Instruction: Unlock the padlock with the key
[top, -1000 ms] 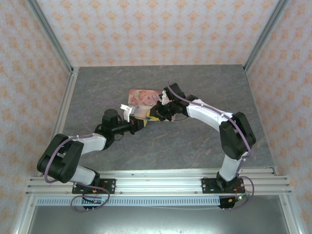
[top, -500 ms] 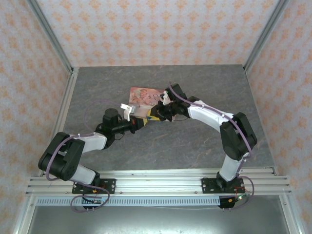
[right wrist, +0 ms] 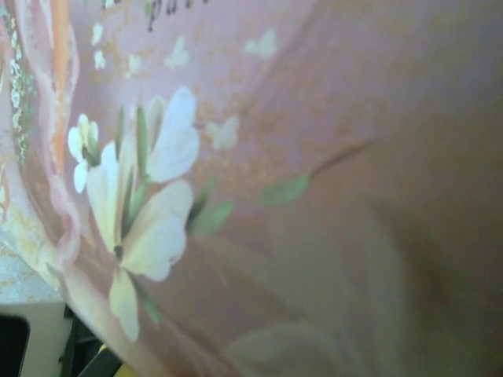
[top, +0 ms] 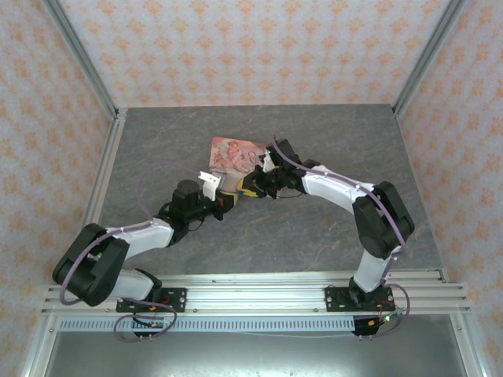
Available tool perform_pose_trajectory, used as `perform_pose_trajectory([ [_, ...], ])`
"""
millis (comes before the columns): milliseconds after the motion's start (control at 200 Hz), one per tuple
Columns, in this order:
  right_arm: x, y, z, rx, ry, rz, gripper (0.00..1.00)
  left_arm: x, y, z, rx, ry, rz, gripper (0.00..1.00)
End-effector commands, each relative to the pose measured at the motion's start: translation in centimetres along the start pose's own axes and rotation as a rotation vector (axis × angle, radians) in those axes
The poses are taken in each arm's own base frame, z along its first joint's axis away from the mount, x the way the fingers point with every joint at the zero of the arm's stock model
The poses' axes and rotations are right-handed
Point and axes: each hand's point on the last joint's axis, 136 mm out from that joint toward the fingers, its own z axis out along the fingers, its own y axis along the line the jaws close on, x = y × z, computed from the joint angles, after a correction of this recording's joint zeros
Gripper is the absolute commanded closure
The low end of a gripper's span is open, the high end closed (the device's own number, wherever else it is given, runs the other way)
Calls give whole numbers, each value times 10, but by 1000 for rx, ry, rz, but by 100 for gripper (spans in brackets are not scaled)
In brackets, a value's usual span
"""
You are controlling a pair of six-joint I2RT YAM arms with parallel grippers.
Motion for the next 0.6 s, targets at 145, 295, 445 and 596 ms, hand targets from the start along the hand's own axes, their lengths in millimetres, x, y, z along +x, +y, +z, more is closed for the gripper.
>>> perform_pose_trajectory([
  [145,10,18,25,-95,41,38,100,19,0,-11,-147,-17,185,100],
  [295,10,11,35,-83,50,63,100,28,5,-14,-217,-11,246,100],
  [445,9,2,44,-71,65,88,100,47,8,-8,-269,60,321,100],
  [596,10,-6,50,-44,84,98,100,70,16,0,-310,123,348,100],
])
